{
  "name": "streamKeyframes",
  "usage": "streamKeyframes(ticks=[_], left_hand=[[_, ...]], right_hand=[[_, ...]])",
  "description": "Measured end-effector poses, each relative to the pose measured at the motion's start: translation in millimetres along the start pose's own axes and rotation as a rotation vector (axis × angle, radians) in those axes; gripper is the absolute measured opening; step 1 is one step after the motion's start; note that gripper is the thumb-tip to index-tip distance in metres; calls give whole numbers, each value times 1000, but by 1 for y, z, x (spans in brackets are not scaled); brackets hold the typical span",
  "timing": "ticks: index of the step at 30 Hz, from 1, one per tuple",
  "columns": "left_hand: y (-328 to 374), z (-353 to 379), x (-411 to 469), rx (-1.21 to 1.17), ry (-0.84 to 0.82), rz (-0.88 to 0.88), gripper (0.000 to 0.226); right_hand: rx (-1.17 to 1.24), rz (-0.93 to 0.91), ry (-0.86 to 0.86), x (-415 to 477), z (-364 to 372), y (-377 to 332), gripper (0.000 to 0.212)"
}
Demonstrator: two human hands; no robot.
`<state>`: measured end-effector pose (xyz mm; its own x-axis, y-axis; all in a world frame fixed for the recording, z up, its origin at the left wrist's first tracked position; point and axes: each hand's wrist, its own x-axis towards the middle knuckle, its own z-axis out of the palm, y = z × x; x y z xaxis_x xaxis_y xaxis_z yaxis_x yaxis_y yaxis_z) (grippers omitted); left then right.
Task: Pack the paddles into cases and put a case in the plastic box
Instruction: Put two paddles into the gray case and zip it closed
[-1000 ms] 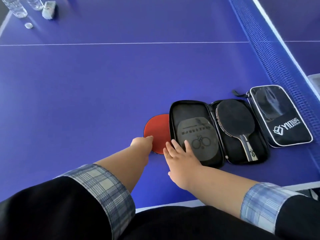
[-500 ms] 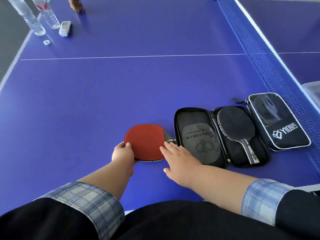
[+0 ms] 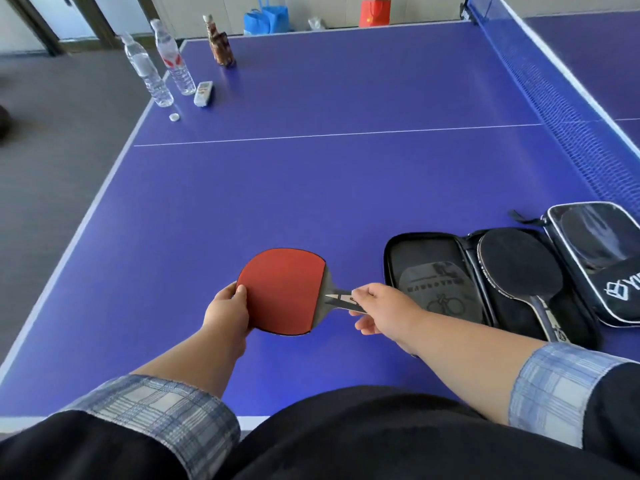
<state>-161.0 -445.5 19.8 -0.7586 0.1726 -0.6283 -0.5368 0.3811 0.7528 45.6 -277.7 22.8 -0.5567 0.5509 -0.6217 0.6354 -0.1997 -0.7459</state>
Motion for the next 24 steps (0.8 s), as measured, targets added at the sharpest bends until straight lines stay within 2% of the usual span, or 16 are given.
streamKeyframes(ticks=[6, 10, 13, 16, 20, 24], left_hand=[[17, 52, -13, 85, -81, 88, 30], [21, 121, -33, 302, -99, 200, 30], [23, 183, -57, 463, -188, 305, 26], [20, 250, -84, 592, -332, 384, 23], [10, 339, -109, 772, -517, 548, 32], [2, 411, -122, 989, -564, 695, 44]], right_hand=[[164, 40, 99, -12, -41, 25, 20], [149, 67, 178, -39, -87, 60, 17], [161, 61, 241, -65, -122, 92, 13], [56, 82, 327, -88, -157, 122, 15], [-211, 150, 452, -102, -195, 152, 20], [-300, 151, 517, -94, -228, 166, 23]])
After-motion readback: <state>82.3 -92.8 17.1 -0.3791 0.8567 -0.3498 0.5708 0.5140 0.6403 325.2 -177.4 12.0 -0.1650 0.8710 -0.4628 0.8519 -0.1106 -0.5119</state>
